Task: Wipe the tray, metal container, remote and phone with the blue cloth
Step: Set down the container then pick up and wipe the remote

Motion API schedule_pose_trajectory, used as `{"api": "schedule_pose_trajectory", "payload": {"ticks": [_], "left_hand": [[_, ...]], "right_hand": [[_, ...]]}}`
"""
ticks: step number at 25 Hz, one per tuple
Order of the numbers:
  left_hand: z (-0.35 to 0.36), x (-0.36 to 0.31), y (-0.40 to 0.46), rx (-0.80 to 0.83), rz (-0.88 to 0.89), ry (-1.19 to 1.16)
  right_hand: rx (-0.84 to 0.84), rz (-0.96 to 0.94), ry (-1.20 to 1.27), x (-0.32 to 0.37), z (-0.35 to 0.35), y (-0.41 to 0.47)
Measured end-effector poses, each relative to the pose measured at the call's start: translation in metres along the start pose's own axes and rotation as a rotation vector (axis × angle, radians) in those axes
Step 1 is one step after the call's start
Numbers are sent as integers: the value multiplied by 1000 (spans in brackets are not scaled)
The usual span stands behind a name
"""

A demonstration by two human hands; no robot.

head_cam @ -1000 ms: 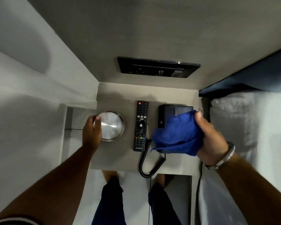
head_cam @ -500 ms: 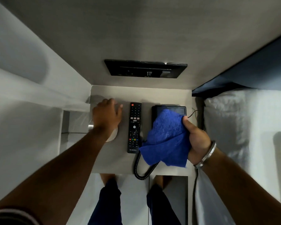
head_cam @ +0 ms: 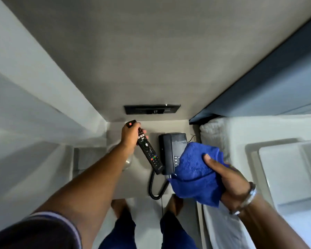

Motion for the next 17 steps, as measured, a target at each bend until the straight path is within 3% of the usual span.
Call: {"api": "schedule_pose_trajectory", "payload": {"ticks": [5, 8, 10, 13, 15, 17], "left_hand": [[-32, -168, -162, 451, -32, -342], [-64, -236, -257, 585, 8, -418], [-87, -272, -307, 563, 98, -523], [-110, -322, -370, 504, 276, -595], [-123, -353, -406, 492, 355, -657], [-147, -374, -430, 410, 399, -745]], "right_hand": [[170, -372, -124, 70, 104, -111], [316, -594, -154, 98, 193, -158], [416, -884, -286, 127, 267, -200], [659, -1477, -876, 132, 402, -289], [850, -1557, -1192, 102, 464, -313], [1032, -1491, -1182, 86, 493, -333]]}}
Point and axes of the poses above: each hand's wrist, its own y-axis towards the middle knuckle, its own z-axis out of the palm, x = y × z, the point moved 10 cm from there along y, towards the middle knuckle, and after that the axes turned 2 degrees about x, right-handed, at the moved point
